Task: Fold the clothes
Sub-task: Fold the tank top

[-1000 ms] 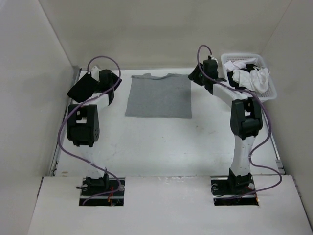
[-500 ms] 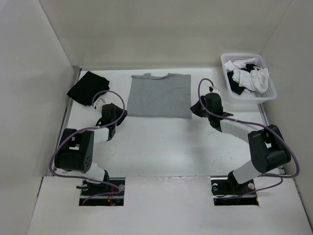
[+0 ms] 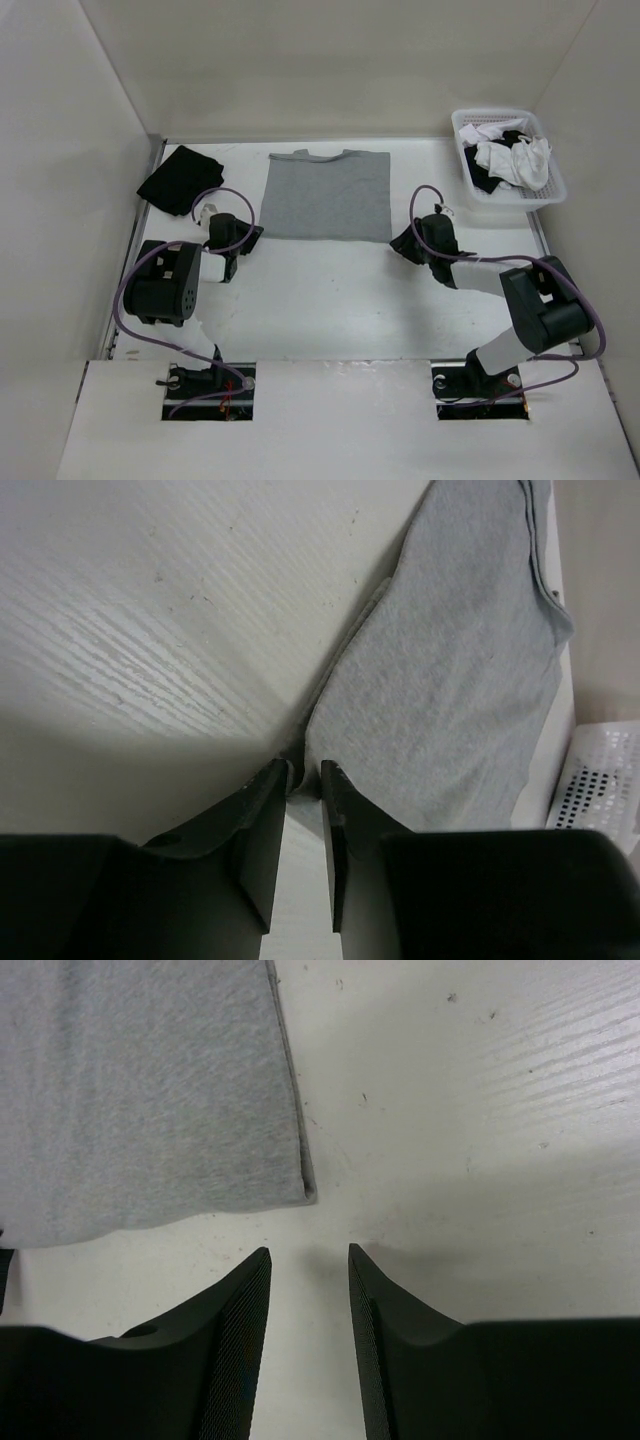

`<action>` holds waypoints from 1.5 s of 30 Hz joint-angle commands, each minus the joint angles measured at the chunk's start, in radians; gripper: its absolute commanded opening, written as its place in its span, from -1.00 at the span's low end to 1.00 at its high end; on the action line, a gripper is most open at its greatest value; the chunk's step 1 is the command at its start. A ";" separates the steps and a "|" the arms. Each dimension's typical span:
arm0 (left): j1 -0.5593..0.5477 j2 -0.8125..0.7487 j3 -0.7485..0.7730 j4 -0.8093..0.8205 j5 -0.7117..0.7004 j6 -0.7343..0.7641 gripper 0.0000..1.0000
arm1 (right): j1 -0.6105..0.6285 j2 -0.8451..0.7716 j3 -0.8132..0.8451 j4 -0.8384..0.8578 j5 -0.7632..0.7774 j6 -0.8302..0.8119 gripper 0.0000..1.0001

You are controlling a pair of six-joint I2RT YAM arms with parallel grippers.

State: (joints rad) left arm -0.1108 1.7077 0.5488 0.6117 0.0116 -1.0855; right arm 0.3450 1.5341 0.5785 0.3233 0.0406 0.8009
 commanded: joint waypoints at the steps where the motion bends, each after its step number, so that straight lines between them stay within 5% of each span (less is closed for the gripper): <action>1: 0.006 0.038 0.023 0.014 0.016 -0.028 -0.70 | -0.014 0.014 0.014 0.082 -0.011 0.043 -0.16; 6: 0.012 0.021 0.013 0.010 -0.008 -0.039 -0.90 | -0.018 0.058 0.040 0.086 -0.044 0.073 -0.11; 13: 0.007 -0.011 -0.010 0.006 -0.047 -0.031 -0.94 | -0.028 0.149 0.063 0.144 -0.085 0.149 -0.19; 29: -0.005 -0.065 -0.021 0.036 -0.048 -0.033 -0.99 | -0.042 0.176 0.083 0.189 -0.045 0.178 -0.98; 33: -0.026 -0.309 -0.056 -0.013 -0.055 -0.030 -1.00 | 0.007 -0.116 -0.008 0.146 0.034 0.097 -1.00; 37: -0.039 -0.690 -0.059 -0.235 -0.099 0.012 -1.00 | 0.070 -0.528 -0.019 -0.122 0.120 -0.006 -1.00; 41: -0.068 -1.056 0.034 -0.525 -0.147 0.093 -1.00 | 0.192 -0.872 0.104 -0.444 0.264 -0.100 -1.00; 45: -0.112 -1.229 0.152 -0.729 -0.167 0.150 -1.00 | 0.346 -1.003 0.268 -0.642 0.405 -0.147 -1.00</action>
State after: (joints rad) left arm -0.2001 0.5362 0.6277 0.1062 -0.1093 -1.0092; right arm 0.6193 0.5629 0.7605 -0.0765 0.2821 0.7345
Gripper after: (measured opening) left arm 0.026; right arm 0.006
